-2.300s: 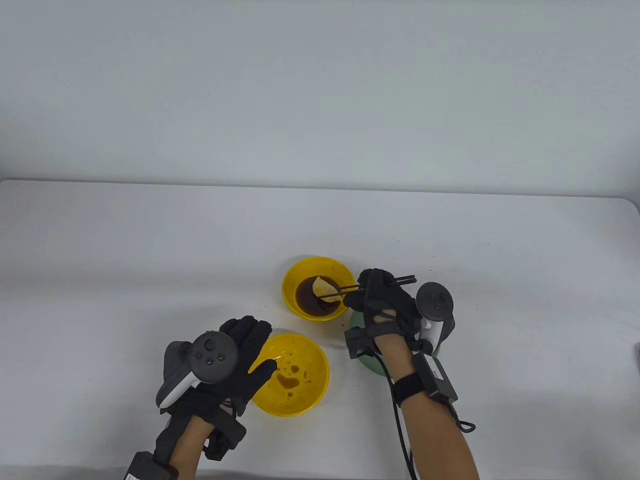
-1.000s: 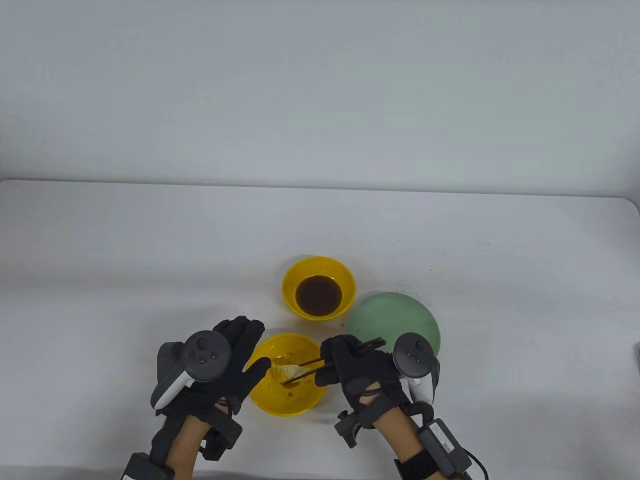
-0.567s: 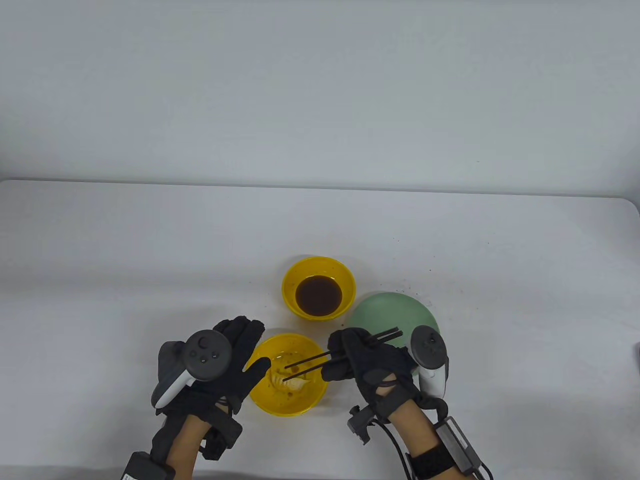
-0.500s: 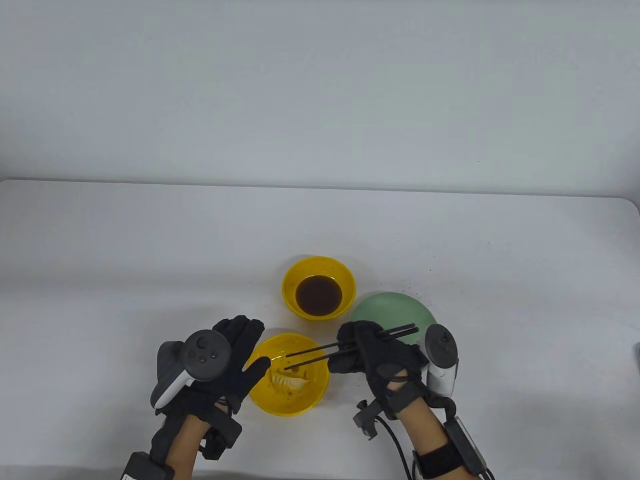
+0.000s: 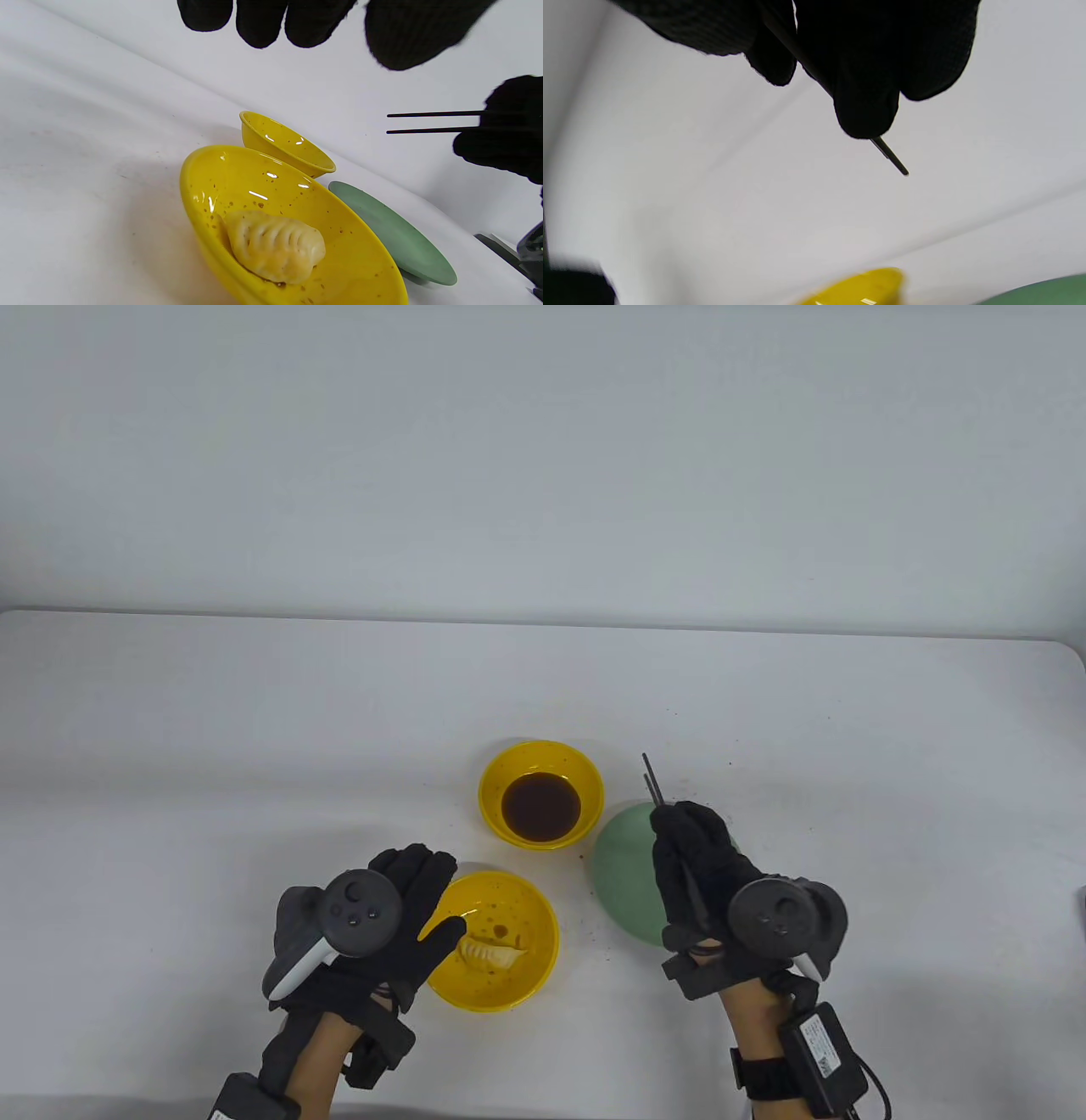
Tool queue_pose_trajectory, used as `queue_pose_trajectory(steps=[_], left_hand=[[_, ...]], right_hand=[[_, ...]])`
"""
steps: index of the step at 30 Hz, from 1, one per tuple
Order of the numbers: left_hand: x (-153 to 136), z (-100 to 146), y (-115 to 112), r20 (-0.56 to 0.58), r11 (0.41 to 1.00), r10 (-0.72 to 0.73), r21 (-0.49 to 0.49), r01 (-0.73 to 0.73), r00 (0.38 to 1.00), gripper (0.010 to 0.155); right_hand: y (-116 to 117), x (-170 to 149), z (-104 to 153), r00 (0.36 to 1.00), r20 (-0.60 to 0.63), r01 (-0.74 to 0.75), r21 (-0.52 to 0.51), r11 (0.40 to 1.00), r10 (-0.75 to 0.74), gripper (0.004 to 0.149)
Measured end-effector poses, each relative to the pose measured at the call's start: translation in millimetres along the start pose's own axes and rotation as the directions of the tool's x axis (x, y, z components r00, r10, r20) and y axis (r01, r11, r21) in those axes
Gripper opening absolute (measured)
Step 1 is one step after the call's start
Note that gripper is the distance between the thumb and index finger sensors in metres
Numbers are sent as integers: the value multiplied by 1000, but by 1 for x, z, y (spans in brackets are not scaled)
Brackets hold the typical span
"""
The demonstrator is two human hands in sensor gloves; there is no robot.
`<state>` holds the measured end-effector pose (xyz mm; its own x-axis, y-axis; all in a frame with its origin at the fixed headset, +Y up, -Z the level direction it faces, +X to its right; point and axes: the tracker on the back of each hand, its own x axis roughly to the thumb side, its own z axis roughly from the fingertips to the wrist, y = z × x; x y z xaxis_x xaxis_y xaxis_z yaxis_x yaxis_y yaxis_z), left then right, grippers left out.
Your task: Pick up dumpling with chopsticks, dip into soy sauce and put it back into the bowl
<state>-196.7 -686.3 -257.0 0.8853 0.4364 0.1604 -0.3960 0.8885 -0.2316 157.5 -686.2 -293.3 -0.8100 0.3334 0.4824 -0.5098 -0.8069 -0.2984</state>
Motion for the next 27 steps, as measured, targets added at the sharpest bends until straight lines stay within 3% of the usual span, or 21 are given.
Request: queue_pose_trajectory(steps=[4,8,19,27], left_hand=[[0,0,0,-2,1000,-5,0,5,1000,77],[0,-1,0,-7,1000,-5,-3,5,1000,77],[1,0,-1,-9,1000,-23,-9,23,1000,77],[1,0,-2,-11,1000,-26,-11,26,1000,77]], right_hand=[[46,4,-11,936,107,-349,185,918,335,46],[73,2,-14,859,143,-512,300,805,492,47],[100,5,-10,765,231,-632,450,631,601,51],[107,6,-7,742,259,-653,490,577,619,56]])
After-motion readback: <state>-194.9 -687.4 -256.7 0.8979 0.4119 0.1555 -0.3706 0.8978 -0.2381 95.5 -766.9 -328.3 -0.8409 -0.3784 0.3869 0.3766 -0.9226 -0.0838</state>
